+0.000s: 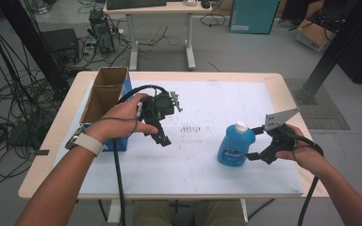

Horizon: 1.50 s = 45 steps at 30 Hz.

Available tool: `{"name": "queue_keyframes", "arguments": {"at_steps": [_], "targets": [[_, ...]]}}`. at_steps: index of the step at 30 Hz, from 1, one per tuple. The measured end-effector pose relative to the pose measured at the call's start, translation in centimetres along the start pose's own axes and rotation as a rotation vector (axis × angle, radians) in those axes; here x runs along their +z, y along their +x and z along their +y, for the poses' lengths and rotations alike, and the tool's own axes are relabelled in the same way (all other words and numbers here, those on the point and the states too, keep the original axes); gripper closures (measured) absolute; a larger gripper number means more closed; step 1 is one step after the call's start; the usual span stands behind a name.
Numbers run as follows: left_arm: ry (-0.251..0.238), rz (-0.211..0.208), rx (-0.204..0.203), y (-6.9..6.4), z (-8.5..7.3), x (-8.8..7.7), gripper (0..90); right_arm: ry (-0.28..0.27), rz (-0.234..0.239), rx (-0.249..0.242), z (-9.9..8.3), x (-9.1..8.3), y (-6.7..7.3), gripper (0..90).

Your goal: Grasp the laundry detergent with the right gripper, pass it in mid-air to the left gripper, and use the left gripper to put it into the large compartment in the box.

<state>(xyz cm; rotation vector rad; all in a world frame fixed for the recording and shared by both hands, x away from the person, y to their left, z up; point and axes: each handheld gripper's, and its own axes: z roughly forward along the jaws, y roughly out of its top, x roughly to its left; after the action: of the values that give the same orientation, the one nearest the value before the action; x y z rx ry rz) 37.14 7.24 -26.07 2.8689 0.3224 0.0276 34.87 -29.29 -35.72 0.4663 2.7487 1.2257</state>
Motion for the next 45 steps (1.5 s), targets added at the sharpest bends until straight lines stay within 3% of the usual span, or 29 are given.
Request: {"name": "queue_keyframes", "arguments": {"at_steps": [19,45], "targets": [[0.004,-0.01,-0.004,0.2,-0.1,0.5,8.3,-0.145,0.011,0.029,-1.0,2.7,0.0,6.3],[0.002,-0.013,-0.009,0.3,-0.1,0.9,8.8,-0.244,0.003,0.039,-2.2,4.1,0.2,16.5]]}}
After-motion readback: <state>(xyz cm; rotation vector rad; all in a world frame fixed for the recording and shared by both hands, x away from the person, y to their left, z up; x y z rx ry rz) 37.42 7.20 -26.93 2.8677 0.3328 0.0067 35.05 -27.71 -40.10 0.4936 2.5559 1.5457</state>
